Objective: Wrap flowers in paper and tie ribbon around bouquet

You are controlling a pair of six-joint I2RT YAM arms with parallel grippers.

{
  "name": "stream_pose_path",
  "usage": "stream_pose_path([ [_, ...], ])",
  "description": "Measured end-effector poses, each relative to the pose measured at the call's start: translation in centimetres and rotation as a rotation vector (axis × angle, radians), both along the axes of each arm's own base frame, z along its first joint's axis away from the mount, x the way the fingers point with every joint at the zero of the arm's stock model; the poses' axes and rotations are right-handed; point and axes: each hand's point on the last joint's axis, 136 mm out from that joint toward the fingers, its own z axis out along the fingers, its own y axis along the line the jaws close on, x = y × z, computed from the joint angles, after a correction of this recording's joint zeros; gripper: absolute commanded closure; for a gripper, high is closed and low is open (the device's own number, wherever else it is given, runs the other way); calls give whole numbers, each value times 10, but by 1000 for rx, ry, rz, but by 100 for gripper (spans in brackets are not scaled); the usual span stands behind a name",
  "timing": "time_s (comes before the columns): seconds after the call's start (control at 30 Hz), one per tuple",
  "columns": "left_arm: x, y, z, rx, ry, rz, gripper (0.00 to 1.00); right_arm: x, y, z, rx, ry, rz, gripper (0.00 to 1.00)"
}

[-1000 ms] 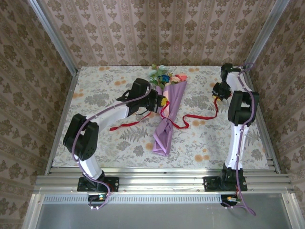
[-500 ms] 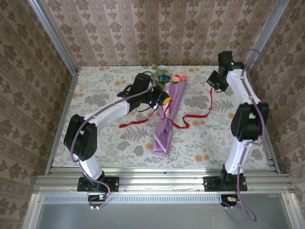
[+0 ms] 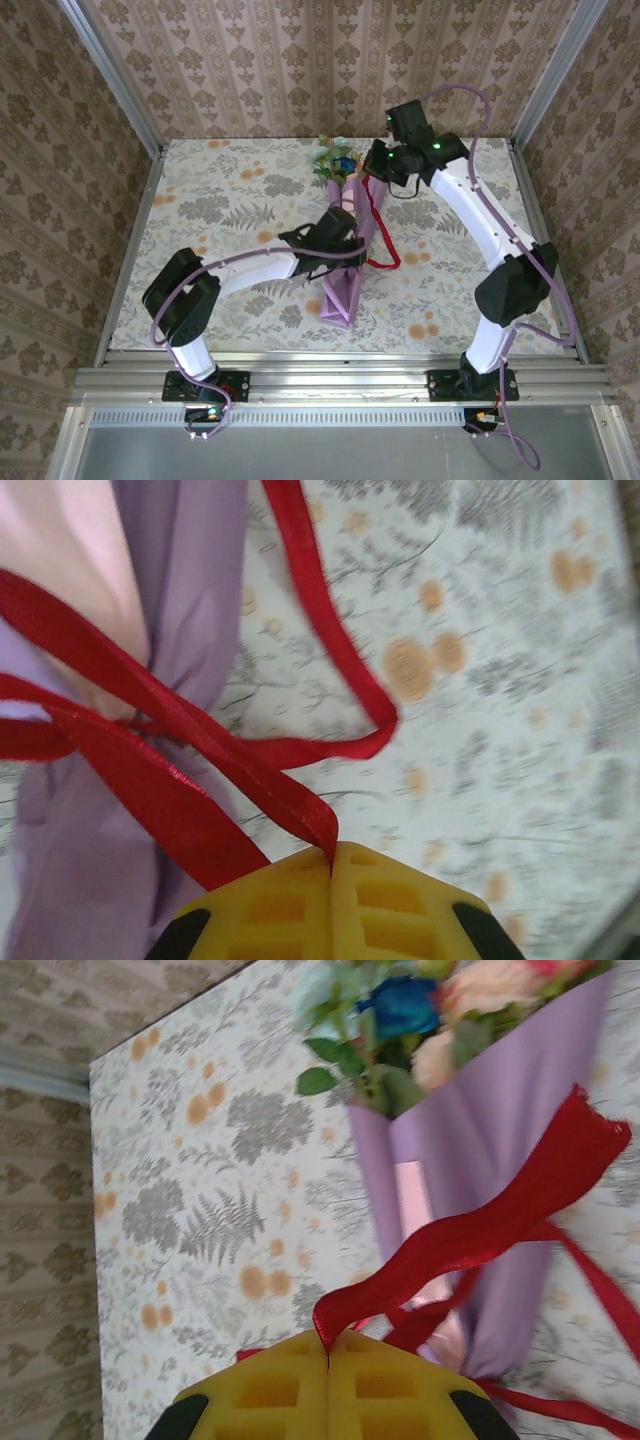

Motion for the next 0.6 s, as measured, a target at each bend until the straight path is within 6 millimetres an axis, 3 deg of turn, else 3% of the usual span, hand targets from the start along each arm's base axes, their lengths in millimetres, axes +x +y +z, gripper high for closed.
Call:
stream_pose_path([
  [0.17,-3,1,-4,182,-246,-71,100,2,44,7,29,-22,101,100],
  [0.47,-6,-11,-21,430,-466,-180,100,-4,86,5,37,-28,250,100],
  [0.6,-1,-11,-20,471,-489,-190,100,-27,115,9,44,-42,383,100],
])
